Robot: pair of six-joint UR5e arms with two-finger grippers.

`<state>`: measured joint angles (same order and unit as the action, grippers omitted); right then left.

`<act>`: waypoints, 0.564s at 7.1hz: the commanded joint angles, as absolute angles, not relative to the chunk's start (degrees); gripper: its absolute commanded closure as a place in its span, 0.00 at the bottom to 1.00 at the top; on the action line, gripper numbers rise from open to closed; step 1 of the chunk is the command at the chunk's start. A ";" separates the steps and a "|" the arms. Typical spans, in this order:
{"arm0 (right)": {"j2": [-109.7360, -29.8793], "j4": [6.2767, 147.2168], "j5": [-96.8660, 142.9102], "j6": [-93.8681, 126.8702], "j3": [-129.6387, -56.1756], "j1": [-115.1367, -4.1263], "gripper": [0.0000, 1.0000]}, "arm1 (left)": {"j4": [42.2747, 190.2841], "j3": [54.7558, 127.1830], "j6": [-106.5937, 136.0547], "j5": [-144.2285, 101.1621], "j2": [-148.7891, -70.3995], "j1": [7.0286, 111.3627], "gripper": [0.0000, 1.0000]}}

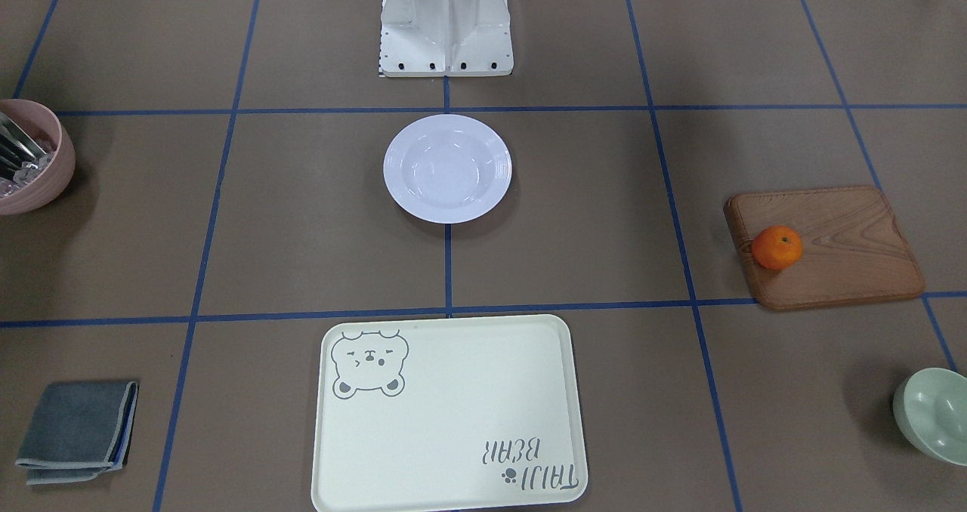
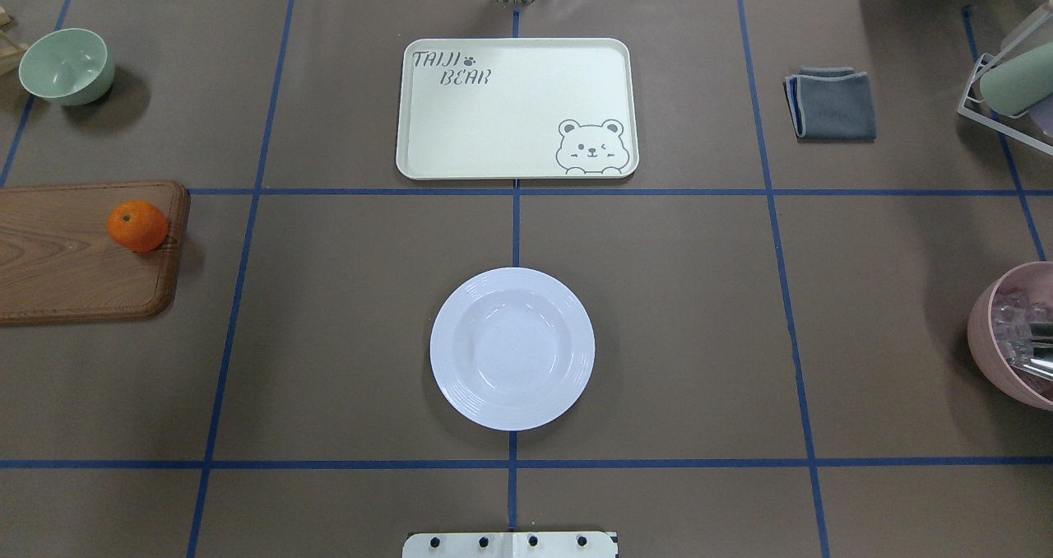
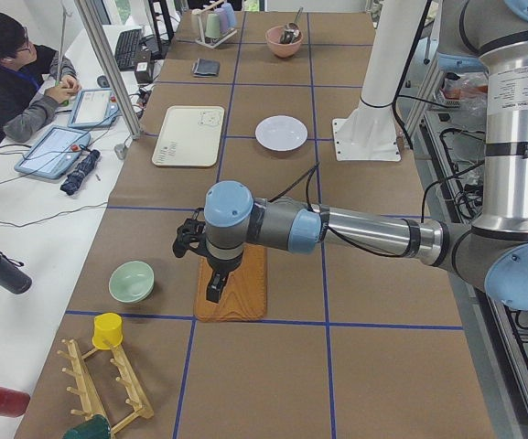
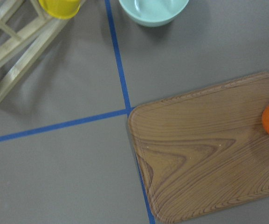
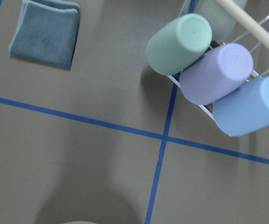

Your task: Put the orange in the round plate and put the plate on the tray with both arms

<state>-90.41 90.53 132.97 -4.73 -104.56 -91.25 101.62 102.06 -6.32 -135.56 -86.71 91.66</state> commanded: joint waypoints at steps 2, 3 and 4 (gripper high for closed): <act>-89.30 85.09 133.33 -2.90 -103.80 -91.67 0.00 | 109.95 99.23 -6.68 -136.14 -89.56 91.67 0.01; -90.08 81.16 133.42 -2.73 -102.75 -91.67 0.00 | 109.78 98.71 -6.33 -136.14 -90.52 91.58 0.01; -90.17 77.64 133.42 -2.12 -102.48 -91.67 0.00 | 110.38 100.09 -6.15 -136.06 -90.88 91.58 0.01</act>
